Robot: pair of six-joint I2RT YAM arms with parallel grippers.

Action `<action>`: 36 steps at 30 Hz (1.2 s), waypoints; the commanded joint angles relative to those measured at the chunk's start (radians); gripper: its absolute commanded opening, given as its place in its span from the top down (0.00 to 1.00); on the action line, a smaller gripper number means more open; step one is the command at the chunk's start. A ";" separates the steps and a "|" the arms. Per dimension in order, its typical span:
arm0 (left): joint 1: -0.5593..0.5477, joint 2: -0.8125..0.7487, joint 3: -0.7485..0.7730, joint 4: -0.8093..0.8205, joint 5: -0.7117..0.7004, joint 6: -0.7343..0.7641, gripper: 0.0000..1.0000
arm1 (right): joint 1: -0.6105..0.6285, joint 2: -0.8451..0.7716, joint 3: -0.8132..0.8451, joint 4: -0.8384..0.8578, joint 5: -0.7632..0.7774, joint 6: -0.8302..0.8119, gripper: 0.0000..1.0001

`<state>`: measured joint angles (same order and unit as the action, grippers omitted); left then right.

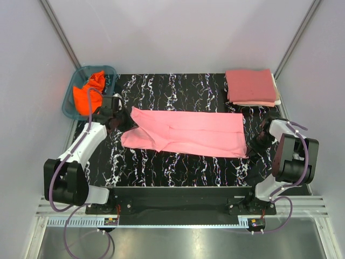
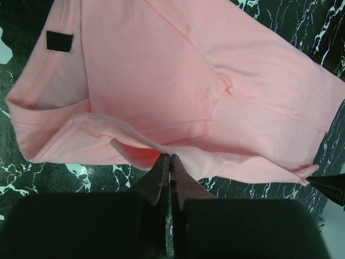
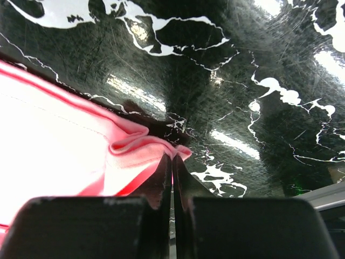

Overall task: Fold and stack the t-shirts
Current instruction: Fold the tshirt

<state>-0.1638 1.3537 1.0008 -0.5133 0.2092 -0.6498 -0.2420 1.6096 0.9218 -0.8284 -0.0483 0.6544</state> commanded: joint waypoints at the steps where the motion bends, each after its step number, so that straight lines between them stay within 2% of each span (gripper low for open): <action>1: 0.018 -0.001 0.050 0.032 0.041 0.032 1.00 | 0.004 -0.017 0.017 -0.021 -0.027 -0.024 0.99; 4: 0.018 -0.010 0.050 0.032 0.044 0.036 1.00 | 0.004 -0.037 -0.006 -0.029 -0.024 -0.019 0.96; 7: 0.020 0.002 0.050 0.030 0.056 0.041 1.00 | 0.004 -0.016 -0.005 -0.022 0.005 -0.021 0.82; 12: 0.018 0.006 0.045 0.032 0.104 0.041 1.00 | 0.004 -0.037 0.031 -0.070 0.014 -0.018 0.73; 16: 0.020 -0.013 0.019 0.045 0.113 0.047 1.00 | 0.004 -0.129 0.020 -0.095 -0.007 -0.019 0.54; 17: 0.020 -0.001 0.012 0.050 0.122 0.049 1.00 | 0.004 -0.182 0.003 -0.121 -0.007 0.017 0.53; 22: 0.020 0.002 -0.005 0.073 0.137 0.041 1.00 | 0.004 -0.224 -0.080 -0.121 -0.019 0.079 0.53; 29: 0.020 0.002 -0.005 0.081 0.136 0.042 1.00 | 0.006 -0.195 -0.139 -0.107 0.014 0.165 0.59; 36: 0.020 0.013 -0.007 0.093 0.136 0.041 1.00 | 0.004 -0.180 -0.147 -0.057 0.065 0.203 0.59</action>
<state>-0.1490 1.3636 0.9920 -0.4728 0.3187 -0.6205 -0.2420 1.4220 0.7750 -0.9115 -0.0391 0.8158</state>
